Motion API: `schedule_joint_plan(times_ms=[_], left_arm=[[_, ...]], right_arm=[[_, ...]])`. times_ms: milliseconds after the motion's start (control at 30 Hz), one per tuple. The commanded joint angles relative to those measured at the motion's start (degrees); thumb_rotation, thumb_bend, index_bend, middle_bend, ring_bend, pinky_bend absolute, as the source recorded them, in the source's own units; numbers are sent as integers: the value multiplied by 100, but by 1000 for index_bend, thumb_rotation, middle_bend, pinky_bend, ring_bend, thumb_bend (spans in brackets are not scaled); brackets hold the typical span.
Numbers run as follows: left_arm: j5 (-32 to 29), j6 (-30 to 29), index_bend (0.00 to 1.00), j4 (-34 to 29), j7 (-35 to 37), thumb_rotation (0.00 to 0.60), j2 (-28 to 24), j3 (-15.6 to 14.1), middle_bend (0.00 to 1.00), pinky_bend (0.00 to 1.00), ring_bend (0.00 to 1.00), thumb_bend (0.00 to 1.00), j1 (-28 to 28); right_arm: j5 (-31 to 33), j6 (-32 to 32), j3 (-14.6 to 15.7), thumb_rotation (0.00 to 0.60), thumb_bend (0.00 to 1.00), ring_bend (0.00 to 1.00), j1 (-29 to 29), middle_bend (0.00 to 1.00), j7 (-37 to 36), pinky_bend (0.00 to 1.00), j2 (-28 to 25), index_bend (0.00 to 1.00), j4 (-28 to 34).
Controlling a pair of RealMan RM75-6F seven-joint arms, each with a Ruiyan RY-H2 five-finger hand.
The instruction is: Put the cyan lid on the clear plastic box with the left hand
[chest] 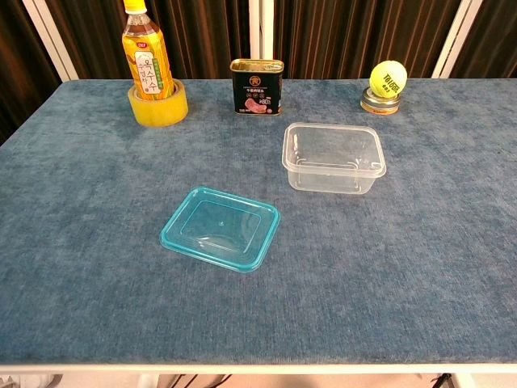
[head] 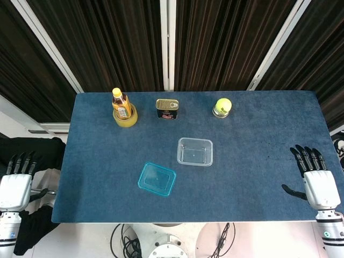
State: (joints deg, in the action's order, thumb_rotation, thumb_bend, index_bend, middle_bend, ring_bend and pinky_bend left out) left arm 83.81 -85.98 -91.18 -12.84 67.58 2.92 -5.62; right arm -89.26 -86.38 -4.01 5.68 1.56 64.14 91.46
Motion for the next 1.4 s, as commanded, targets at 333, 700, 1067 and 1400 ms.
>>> schedule_joint_plan(times_ms=[333,700,1067,1400], left_arm=[[125,-195,137,152,-57,600,179,26,51,0,0,0,56],[207,-107,137,111,56,600,131,-6,51,0,0,0,11],[346,8,137,231,151,600,122,9,51,0,0,0,-133],[324,72,137,348,266,600,173,4,51,0,0,0,-169]], right_arm=[[-165,31,59,600,7,0,59,59,-227,0,80,0,-58],[-593,1455,-30,600,13,0,1212,25,42,0,504,0,224],[50,3007,-691,600,3,0,2768,0,429,0,2093,0,-565],[690,3772,-926,600,2,0,3607,0,723,0,3153,0,-1855]])
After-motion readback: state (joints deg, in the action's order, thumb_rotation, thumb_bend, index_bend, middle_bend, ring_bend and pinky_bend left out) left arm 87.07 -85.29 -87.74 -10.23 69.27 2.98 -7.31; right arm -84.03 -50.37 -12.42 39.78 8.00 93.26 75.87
